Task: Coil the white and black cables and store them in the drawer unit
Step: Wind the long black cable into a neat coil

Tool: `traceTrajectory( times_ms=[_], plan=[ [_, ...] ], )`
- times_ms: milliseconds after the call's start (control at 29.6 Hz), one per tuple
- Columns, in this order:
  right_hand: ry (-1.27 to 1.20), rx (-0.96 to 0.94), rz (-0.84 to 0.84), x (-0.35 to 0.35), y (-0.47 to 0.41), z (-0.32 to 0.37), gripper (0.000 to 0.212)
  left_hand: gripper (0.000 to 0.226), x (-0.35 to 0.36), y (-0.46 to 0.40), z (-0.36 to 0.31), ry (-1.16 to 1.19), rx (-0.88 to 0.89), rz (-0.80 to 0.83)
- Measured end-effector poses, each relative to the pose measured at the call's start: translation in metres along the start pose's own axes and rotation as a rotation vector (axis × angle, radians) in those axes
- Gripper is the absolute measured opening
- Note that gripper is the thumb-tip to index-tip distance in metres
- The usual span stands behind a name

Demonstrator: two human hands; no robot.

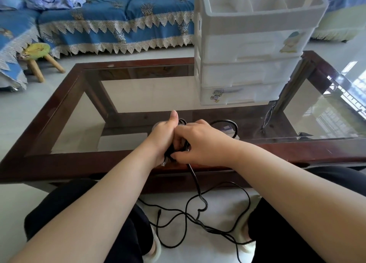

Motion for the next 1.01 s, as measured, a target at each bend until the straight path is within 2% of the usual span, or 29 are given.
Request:
traceTrajectory(
  times_ms=[135, 203, 270, 371, 405, 506, 608, 709, 776, 878, 1013],
  plan=[
    [0.208, 0.006, -0.195, -0.014, 0.005, -0.001, 0.055, 0.057, 0.006, 0.004, -0.009, -0.096, 0.065, 0.040],
    [0.338, 0.017, -0.302, -0.026, 0.008, 0.004, 0.062, 0.053, 0.007, 0.003, -0.012, -0.148, 0.112, 0.018],
    [0.421, 0.001, -0.356, -0.034, 0.009, 0.011, 0.058, 0.047, 0.005, 0.005, -0.016, -0.133, 0.151, -0.015],
    [0.461, -0.012, -0.307, -0.028, 0.010, 0.014, 0.046, 0.063, 0.008, 0.004, -0.020, -0.147, 0.189, 0.012],
    [0.450, -0.004, -0.284, -0.026, 0.012, 0.015, 0.040, 0.062, 0.010, 0.005, -0.022, -0.184, 0.212, 0.021],
    [0.385, 0.110, -0.195, -0.023, 0.020, 0.007, 0.035, 0.052, 0.016, 0.008, -0.032, -0.372, 0.307, 0.014],
    [0.117, 0.316, -0.122, -0.023, 0.027, -0.023, 0.029, 0.055, 0.021, 0.012, -0.041, -0.621, 0.439, 0.006],
    [0.095, 0.385, -0.176, -0.045, 0.029, -0.040, 0.023, 0.060, 0.020, 0.012, -0.050, -0.800, 0.536, 0.024],
    [0.138, 0.441, -0.250, -0.071, 0.032, -0.059, 0.022, 0.059, 0.024, 0.012, -0.047, -0.745, 0.470, 0.176],
    [0.058, 0.540, -0.293, -0.100, 0.038, -0.096, 0.020, 0.052, 0.034, 0.029, -0.038, -0.435, 0.298, 0.516],
    [0.027, 0.624, -0.312, -0.118, 0.051, -0.146, 0.015, 0.037, 0.013, 0.049, -0.058, -0.075, 0.312, 0.720]
  ],
)
Point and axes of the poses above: each hand's wrist, its own y-axis away from the middle knuckle, its own x-axis out of the palm, z = x × y, the point moved 10 cm from there along -y, towards the middle knuckle, and after that the axes turned 4 degrees about -z, right-handed, at the moved point
